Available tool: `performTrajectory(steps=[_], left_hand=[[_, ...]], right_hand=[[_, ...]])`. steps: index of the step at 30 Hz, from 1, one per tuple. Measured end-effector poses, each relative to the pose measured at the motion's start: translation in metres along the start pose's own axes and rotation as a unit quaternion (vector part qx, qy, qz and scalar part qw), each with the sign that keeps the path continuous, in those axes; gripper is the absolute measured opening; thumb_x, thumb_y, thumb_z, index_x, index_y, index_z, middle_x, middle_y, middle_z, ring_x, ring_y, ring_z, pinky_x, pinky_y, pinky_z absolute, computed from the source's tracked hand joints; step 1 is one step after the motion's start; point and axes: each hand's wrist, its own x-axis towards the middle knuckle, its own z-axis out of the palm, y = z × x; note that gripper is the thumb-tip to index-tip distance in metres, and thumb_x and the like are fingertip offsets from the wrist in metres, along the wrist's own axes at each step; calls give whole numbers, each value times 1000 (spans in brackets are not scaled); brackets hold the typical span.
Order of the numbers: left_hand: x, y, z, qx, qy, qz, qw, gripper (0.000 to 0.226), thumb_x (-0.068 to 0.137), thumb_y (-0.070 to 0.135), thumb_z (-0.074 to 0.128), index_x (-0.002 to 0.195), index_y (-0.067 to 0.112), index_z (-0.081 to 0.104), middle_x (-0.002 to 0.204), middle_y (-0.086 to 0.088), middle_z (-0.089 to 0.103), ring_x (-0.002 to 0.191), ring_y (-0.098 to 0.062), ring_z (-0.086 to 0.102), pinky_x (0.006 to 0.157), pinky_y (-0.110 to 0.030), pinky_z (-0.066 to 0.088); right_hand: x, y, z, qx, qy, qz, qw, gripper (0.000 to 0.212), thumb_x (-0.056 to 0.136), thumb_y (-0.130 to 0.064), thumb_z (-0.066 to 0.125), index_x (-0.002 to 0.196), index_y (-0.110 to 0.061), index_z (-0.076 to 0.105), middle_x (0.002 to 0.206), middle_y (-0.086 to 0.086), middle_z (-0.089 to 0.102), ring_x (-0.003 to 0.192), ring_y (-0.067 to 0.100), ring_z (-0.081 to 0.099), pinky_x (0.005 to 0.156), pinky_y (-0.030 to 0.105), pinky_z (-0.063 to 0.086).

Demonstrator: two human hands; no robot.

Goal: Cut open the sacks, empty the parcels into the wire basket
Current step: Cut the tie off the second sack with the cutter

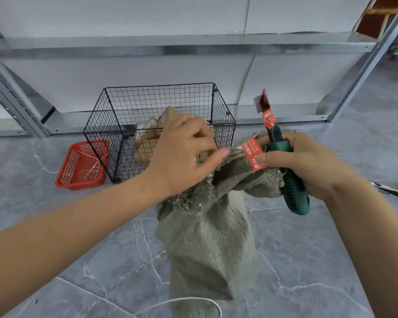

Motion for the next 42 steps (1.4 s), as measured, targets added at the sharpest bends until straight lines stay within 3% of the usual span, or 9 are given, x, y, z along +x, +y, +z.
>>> performTrajectory(steps=[4,7,13,17,21,27,32,37,42], left_hand=[[-6,13,-2,19,30,38,999,33,81,36,57,74,7,69,76,-8,51,75,-12,40,67,-18,34],[-9,19,0,-30,-35,12,999,34,81,41,54,84,10,65,79,7,52,66,-7,51,56,-24,49],[-6,28,10,-114,-127,-142,975,35,78,41,66,106,19,65,98,9,65,85,-5,57,74,-16,45],[0,32,17,-196,-195,-216,936,7,85,30,61,79,29,60,67,18,55,59,5,46,54,-10,31],[-4,32,19,-343,-122,-287,886,22,89,19,56,68,24,55,57,16,50,54,2,42,58,-18,34],[-16,38,24,-296,-66,-274,912,20,85,23,61,68,22,50,85,4,56,81,-7,51,72,-12,38],[-24,49,18,-297,-10,-228,927,26,75,22,72,78,33,48,79,9,58,72,-2,54,64,-10,43],[-21,47,21,-232,-62,-217,946,22,70,21,77,81,32,62,78,27,55,74,12,53,69,-2,39],[-17,47,25,-257,-91,-215,938,24,85,16,62,79,38,58,69,27,57,65,0,55,60,-12,40]], right_hand=[[-6,0,0,-13,11,-11,1000,27,73,-7,72,94,4,60,81,19,53,71,30,46,46,24,44],[-6,2,1,-2,-1,-16,1000,28,66,-12,72,89,-1,63,80,27,53,74,30,50,54,30,46],[-6,6,3,61,2,-10,998,13,59,-15,66,73,-15,68,73,11,59,77,30,49,62,35,41],[-7,10,3,55,-4,-16,998,12,59,-17,67,68,-24,72,73,5,62,77,27,51,63,35,41],[-11,10,-3,40,-19,-30,999,12,60,-20,71,72,-25,71,69,0,62,65,21,52,51,27,45],[-17,8,-8,-1,-31,-31,999,23,58,-19,76,80,-27,72,78,2,64,67,19,53,49,19,46],[-14,16,-5,109,-42,-8,993,31,58,-10,64,81,-29,72,76,-1,70,81,27,56,77,46,42],[-13,19,0,197,-78,3,977,37,60,-3,58,91,-21,67,73,4,72,64,17,67,60,30,56],[-13,20,-1,206,-84,-9,975,38,61,-3,57,92,-21,69,74,5,71,65,18,68,61,30,56]])
